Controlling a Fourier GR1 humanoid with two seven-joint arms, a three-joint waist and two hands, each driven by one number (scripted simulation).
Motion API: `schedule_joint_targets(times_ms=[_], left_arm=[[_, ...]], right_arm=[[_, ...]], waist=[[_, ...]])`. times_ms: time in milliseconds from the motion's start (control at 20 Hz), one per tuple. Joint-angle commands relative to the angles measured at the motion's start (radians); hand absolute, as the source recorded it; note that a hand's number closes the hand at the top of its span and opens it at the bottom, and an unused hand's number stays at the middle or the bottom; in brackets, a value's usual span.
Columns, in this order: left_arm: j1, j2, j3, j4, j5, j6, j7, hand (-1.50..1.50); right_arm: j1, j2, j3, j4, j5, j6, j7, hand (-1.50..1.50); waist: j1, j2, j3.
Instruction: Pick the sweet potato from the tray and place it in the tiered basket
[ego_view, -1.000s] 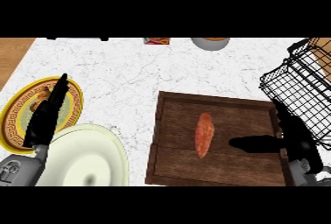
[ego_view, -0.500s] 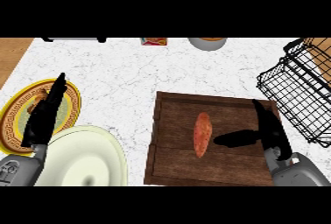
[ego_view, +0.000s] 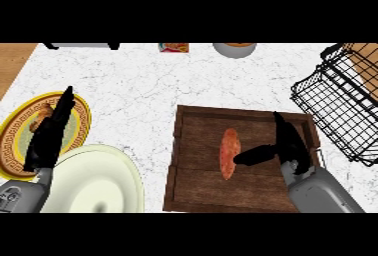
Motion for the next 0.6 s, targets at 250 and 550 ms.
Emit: schedule_joint_targets(times_ms=[250, 550], left_arm=[[-0.034, -0.008, 0.016, 0.002, -0.007, 0.004, 0.044, 0.00], [0.011, -0.021, 0.006, -0.013, -0.016, 0.002, 0.023, 0.00]], right_arm=[[-0.069, 0.089, -0.016, 0.056, 0.095, 0.095, 0.236, -1.50], [-0.056, 0.164, -0.056, 0.116, 0.145, 0.122, 0.236, -1.50]], waist=[[-0.022, -0.002, 0.001], [-0.020, -0.003, 0.002]])
